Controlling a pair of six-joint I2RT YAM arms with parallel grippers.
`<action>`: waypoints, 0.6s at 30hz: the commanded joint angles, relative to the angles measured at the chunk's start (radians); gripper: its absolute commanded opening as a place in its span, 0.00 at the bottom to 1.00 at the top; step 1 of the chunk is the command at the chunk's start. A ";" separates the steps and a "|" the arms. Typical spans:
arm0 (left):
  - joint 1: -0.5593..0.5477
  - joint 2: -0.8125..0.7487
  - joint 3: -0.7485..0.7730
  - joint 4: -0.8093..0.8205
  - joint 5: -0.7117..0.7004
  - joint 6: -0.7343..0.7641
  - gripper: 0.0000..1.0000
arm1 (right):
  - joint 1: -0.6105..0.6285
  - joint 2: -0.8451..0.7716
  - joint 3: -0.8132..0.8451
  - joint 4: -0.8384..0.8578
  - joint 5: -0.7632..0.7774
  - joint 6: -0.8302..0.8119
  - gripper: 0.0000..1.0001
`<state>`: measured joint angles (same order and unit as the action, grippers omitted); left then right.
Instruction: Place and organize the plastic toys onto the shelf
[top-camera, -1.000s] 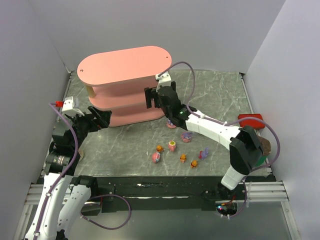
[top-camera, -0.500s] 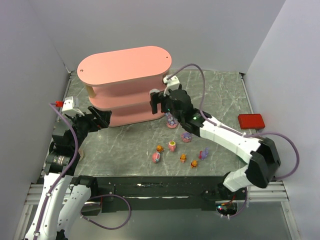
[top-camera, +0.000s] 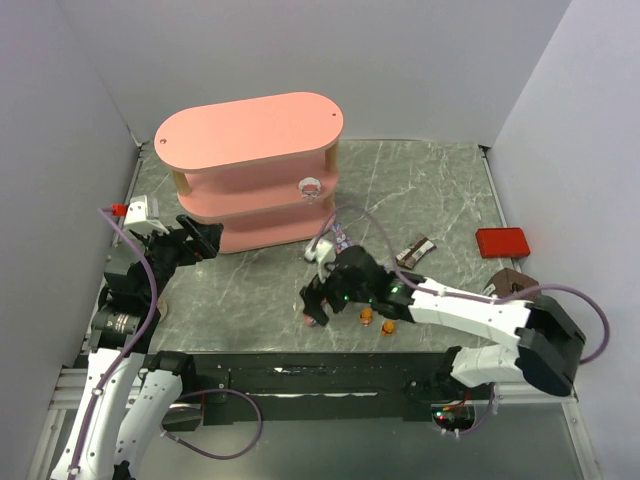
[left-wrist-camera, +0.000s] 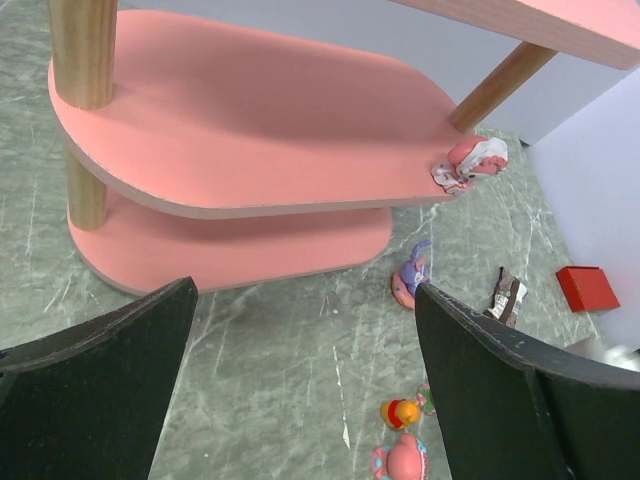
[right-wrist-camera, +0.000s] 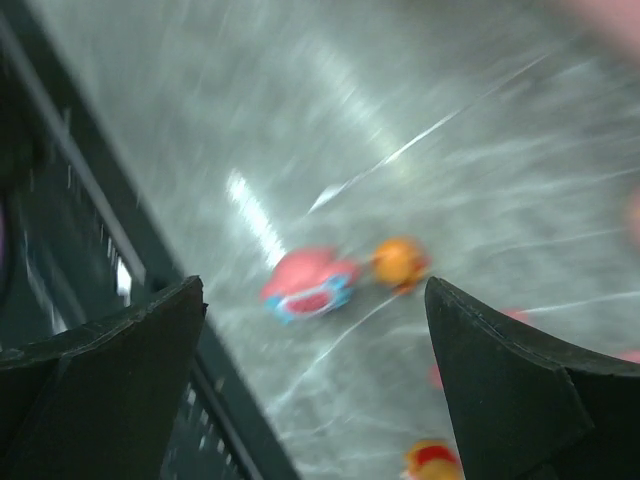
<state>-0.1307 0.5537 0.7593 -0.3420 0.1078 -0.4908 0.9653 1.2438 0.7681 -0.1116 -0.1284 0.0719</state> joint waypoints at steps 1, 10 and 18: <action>0.002 0.009 0.009 0.011 -0.005 0.004 0.96 | 0.041 0.071 -0.024 0.059 -0.105 -0.035 0.96; 0.000 0.015 0.012 0.009 -0.005 0.003 0.96 | 0.059 0.247 0.031 0.076 -0.071 -0.089 0.93; 0.002 0.020 0.012 0.011 -0.002 0.004 0.96 | 0.065 0.301 0.023 0.093 -0.036 -0.089 0.91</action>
<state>-0.1307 0.5674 0.7593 -0.3458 0.1074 -0.4911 1.0214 1.5429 0.7616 -0.0673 -0.1967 0.0010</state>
